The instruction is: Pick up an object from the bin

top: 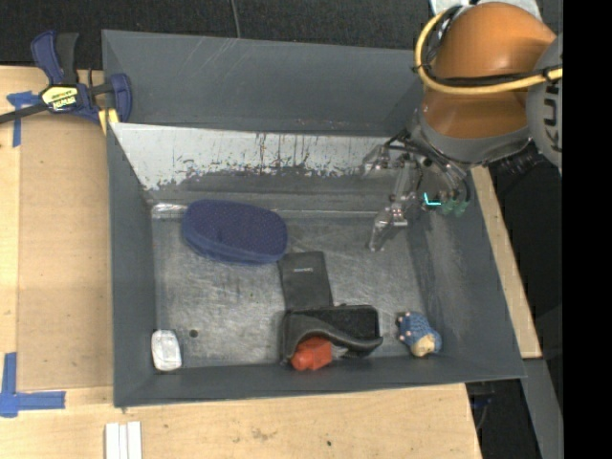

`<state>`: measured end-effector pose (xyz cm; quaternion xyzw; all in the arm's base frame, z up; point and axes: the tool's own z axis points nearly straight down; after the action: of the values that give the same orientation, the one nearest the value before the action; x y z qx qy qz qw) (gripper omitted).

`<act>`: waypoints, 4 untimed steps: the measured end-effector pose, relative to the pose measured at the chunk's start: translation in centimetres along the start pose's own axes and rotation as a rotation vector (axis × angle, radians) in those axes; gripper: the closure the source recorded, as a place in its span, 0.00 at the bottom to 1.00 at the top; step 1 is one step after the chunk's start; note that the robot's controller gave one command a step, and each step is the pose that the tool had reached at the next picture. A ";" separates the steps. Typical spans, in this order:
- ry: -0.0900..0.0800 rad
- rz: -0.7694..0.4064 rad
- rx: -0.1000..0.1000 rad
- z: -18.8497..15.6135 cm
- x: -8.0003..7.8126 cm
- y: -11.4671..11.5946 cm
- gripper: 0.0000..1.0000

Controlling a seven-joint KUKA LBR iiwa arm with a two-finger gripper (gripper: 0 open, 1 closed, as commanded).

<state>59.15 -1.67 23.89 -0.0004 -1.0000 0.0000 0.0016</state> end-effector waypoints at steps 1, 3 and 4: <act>0.000 0.083 0.000 9.2 -3.1 4.3 0.00; -0.008 0.036 -0.002 16.1 -3.1 14.7 0.00; -0.011 0.041 -0.001 16.0 -3.2 14.4 1.00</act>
Offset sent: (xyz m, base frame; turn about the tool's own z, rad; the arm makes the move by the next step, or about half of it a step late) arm 0.0312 0.0412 -0.0878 0.0855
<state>62.35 12.72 7.87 -0.0210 -0.9998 -0.0007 -0.0040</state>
